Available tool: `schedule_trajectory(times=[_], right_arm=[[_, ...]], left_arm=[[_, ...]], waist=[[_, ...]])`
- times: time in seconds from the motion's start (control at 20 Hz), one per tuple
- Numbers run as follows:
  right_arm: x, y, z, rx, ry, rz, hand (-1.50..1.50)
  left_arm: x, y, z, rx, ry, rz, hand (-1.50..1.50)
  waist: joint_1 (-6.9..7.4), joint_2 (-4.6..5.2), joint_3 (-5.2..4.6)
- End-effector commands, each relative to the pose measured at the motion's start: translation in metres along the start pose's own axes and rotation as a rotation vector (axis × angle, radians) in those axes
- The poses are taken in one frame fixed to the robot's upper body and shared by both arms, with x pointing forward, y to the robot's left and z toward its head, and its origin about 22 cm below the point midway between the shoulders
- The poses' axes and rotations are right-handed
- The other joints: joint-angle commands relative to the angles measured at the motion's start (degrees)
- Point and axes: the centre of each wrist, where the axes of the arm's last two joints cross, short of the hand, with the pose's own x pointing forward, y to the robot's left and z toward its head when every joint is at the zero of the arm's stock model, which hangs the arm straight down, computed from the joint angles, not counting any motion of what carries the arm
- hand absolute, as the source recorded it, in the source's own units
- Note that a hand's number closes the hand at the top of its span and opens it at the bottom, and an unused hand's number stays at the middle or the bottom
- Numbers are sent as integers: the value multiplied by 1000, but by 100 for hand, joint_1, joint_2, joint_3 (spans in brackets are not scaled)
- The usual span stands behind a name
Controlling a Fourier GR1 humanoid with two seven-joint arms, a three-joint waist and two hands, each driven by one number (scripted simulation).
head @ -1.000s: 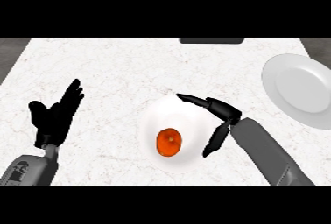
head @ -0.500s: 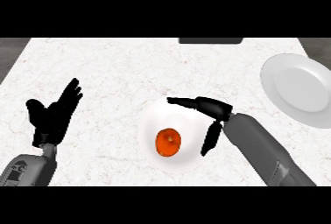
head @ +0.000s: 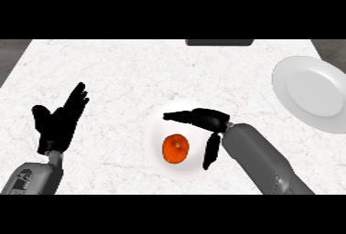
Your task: Pick the squash from the plate and place it in the plate
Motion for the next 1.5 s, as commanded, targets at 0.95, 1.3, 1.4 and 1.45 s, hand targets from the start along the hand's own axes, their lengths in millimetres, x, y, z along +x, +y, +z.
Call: schedule_trajectory(times=[0.95,1.3,1.4,1.45], right_arm=[[20,39,-47,175,-33,140,150],[16,48,-41,128,-60,98,150],[1,44,-32,106,-81,100,150],[6,22,-29,-11,73,89,150]], left_arm=[[-9,-3,-2,2,-1,10,0],[-3,6,-3,16,-10,-19,0],[1,11,-11,24,5,5,0],[-10,20,0,12,-4,18,0]], waist=[[38,10,1],[15,4,1],[3,12,1],[-14,0,-3]])
